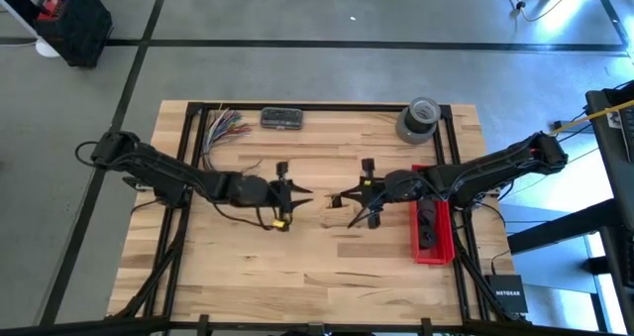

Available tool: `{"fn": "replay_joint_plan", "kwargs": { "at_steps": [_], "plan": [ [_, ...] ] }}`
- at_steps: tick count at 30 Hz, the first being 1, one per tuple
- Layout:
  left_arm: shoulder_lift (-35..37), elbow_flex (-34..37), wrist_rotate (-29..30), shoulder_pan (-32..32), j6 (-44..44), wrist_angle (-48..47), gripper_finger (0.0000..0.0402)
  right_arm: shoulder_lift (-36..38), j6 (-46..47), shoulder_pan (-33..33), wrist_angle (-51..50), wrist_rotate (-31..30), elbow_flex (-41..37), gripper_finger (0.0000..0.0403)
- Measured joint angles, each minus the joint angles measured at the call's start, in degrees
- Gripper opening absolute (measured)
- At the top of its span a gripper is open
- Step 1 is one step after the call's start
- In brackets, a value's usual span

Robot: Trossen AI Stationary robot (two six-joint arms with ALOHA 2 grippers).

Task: Coil cords
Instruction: Coil the yellow wire onto the black spool

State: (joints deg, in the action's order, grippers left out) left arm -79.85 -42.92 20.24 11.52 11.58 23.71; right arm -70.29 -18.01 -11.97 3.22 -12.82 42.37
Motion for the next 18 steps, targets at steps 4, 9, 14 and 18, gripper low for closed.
{"fn": "replay_joint_plan", "kwargs": {
  "at_steps": [4, 9, 14, 18],
  "plan": [
    [0.01, 4.1, -3.67, -3.63, -1.65, 14.49, 0.0076, -0.06, 0.24, 0.0, 0.62, 1.03, 0.0, 0.0004],
    [-0.59, 5.03, -7.94, -4.83, -10.2, 15.33, 0.0076, -1.49, 1.71, 0.02, 3.73, 1.11, 0.0, 0.0004],
    [-1.02, 5.08, -4.95, -1.47, -10.45, 14.25, 0.0076, -6.12, 1.3, 0.02, 10.03, 3.89, 0.0, 0.0005],
    [-0.96, 4.26, -1.35, -0.05, -10.4, 12.46, 0.0076, -9.07, 1.08, 0.0, 11.87, 3.36, 0.0, 0.0005]
  ]
}}
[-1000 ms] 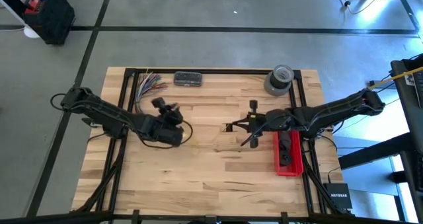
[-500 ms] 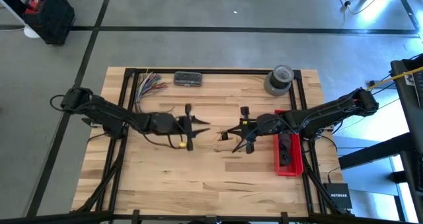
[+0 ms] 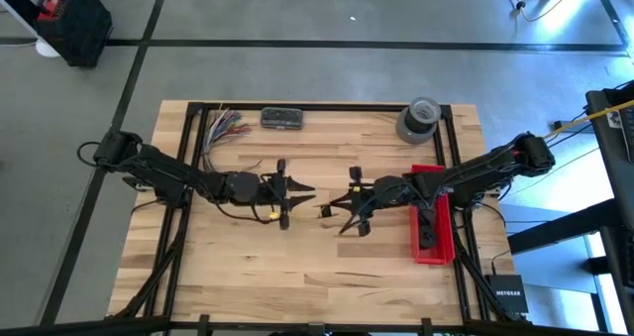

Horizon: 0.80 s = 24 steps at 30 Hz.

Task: Coil cords
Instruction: Coil the yellow wire onto the black spool

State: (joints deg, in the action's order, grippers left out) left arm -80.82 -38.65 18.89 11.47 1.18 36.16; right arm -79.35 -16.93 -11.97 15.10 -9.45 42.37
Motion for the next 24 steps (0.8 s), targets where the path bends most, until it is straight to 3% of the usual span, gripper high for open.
{"fn": "replay_joint_plan", "kwargs": {
  "at_steps": [16, 24],
  "plan": [
    [-0.19, -2.49, 1.26, 0.13, -0.87, -8.02, 0.0076, -2.29, -1.51, 0.0, 3.38, -1.28, 0.0, 0.0005],
    [-0.48, -2.47, -0.91, 1.22, -0.48, -8.15, 0.0076, -2.29, -1.41, 0.46, 3.24, -2.96, 0.0, 0.0005]
  ]
}}
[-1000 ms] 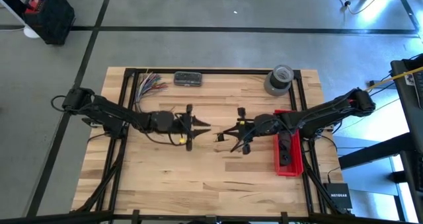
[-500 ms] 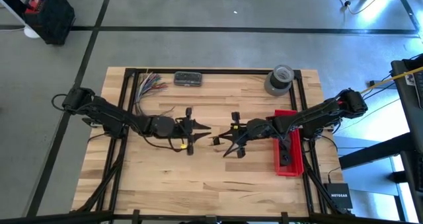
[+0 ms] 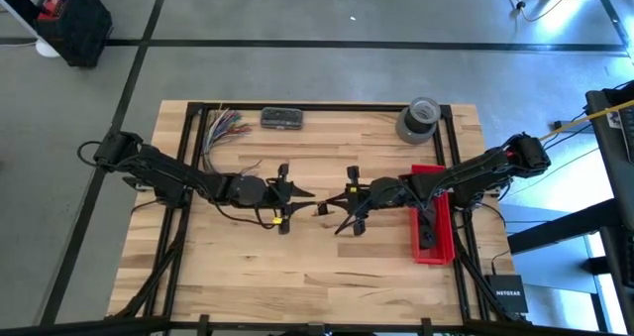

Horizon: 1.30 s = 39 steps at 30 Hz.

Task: Coil cords
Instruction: Coil the yellow wire onto the black spool

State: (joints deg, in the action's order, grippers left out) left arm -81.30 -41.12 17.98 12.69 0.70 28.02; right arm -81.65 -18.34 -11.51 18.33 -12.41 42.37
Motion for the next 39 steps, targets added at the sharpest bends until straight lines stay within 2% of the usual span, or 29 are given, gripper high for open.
{"fn": "replay_joint_plan", "kwargs": {
  "at_steps": [17, 32, 39],
  "plan": [
    [0.07, 0.0, 0.33, 0.33, 1.67, -2.31, 0.0076, -0.07, 1.0, 0.83, 0.68, -1.12, -0.02, 0.0005],
    [1.17, -0.04, 5.87, 1.57, 4.23, -2.09, 0.0076, -0.05, 0.96, 0.66, -0.2, -0.56, -0.02, 0.0005],
    [1.03, -0.02, 5.99, 1.46, 2.63, -4.21, 0.0076, -0.05, 0.94, 0.66, 1.07, 0.23, -0.02, 0.0005]
  ]
}}
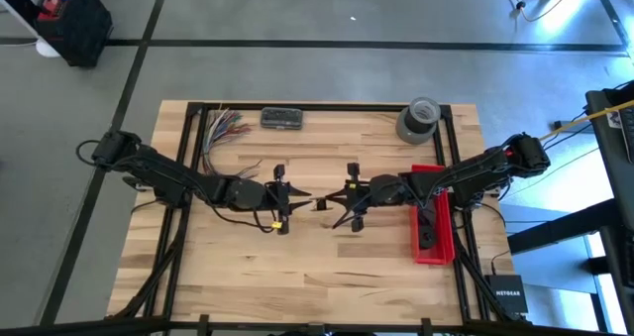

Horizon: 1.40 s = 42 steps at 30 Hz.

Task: Coil cords
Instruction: Coil the yellow wire onto the black spool

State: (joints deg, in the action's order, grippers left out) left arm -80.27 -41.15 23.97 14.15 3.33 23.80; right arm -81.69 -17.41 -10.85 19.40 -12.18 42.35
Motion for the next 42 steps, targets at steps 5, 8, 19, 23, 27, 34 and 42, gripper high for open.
{"fn": "replay_joint_plan", "kwargs": {
  "at_steps": [5, 8, 19, 23, 27, 34, 42],
  "plan": [
    [-1.19, 0.0, -0.26, -0.34, 1.05, 1.62, 0.0076, 0.0, -0.88, 0.22, 0.85, 0.76, 0.0, 0.0005],
    [-1.34, 0.0, -0.75, -1.3, 0.4, 2.04, 0.0076, -0.01, -0.88, 0.5, 2.05, 1.24, 0.0, 0.0005],
    [-1.33, 0.0, -4.66, -2.05, -0.96, 2.66, 0.0058, -0.02, -0.76, 0.48, 3.75, 2.79, -0.02, 0.0005],
    [-1.33, 0.0, -4.72, -2.16, 0.44, 2.68, 0.0009, 0.0, -0.15, 0.45, 3.85, 2.76, -0.02, 0.0015],
    [-1.31, 0.0, -4.62, -2.16, 0.23, 2.63, 0.0005, 0.05, 1.99, 0.39, 4.44, 1.34, -0.01, 0.0041],
    [0.01, 0.0, 5.94, -0.53, 0.18, 2.82, 0.0002, 9.2, 2.97, -3.04, -17.71, -13.55, 6.31, 0.0113],
    [1.05, 0.0, 22.56, 1.5, 0.52, 9.76, 0.0002, 15.76, 13.92, -6.82, -24.65, -17.82, 2.79, 0.0143]
  ]
}}
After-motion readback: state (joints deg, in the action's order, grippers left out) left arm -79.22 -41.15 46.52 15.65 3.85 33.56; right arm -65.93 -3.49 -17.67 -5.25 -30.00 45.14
